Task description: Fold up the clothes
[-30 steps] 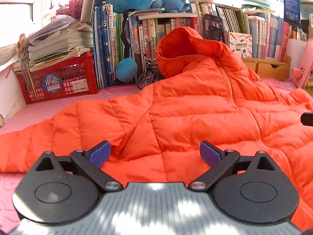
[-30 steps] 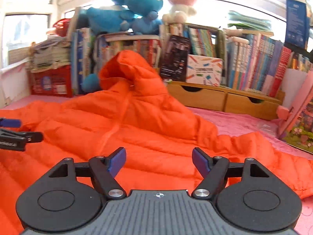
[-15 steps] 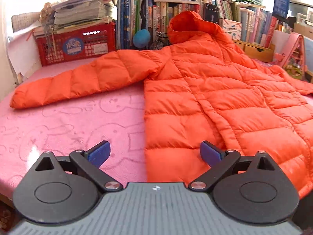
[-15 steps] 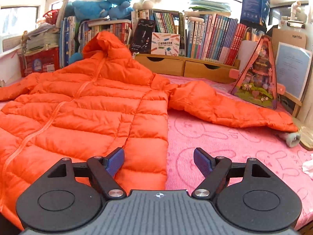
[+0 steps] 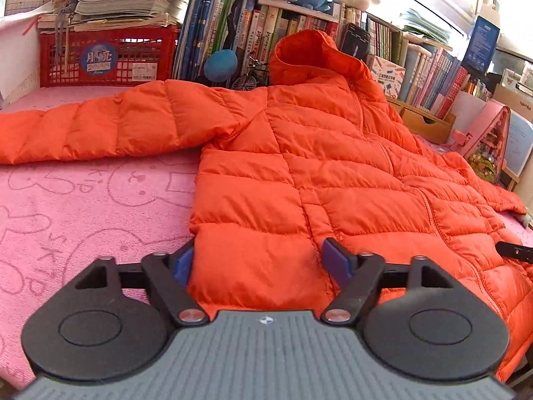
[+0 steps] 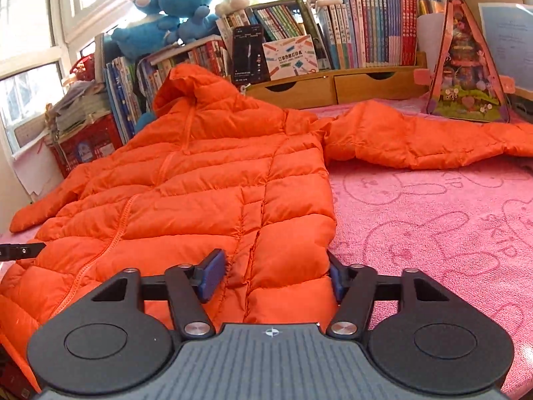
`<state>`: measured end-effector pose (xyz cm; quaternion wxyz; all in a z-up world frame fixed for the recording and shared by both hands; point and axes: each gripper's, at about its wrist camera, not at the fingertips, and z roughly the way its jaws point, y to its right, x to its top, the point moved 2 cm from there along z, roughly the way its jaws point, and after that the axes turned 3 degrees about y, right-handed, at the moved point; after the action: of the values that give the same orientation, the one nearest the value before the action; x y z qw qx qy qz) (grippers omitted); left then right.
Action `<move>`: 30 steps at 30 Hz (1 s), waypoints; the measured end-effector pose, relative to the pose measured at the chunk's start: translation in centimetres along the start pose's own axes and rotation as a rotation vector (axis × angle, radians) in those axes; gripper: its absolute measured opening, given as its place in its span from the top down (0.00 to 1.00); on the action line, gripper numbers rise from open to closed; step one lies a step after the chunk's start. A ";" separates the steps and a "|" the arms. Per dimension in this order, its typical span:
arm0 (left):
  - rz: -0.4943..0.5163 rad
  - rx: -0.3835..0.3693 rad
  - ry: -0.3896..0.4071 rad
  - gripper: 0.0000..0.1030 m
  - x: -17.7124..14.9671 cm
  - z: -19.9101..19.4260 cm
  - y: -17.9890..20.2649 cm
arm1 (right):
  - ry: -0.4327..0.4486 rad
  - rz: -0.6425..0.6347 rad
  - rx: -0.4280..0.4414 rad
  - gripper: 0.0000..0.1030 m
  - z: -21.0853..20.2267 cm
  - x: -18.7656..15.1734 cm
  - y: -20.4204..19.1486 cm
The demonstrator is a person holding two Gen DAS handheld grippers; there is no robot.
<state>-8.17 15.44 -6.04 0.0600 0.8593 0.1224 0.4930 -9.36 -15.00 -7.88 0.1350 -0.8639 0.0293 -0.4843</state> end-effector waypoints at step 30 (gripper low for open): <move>0.252 0.083 0.153 0.60 10.4 6.0 5.0 | 0.172 -0.144 0.000 0.36 4.4 12.9 -4.9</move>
<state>2.76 13.50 0.70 -0.0474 0.8294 0.0378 0.5554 0.83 -11.69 1.91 0.0967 -0.8192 -0.0213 -0.5649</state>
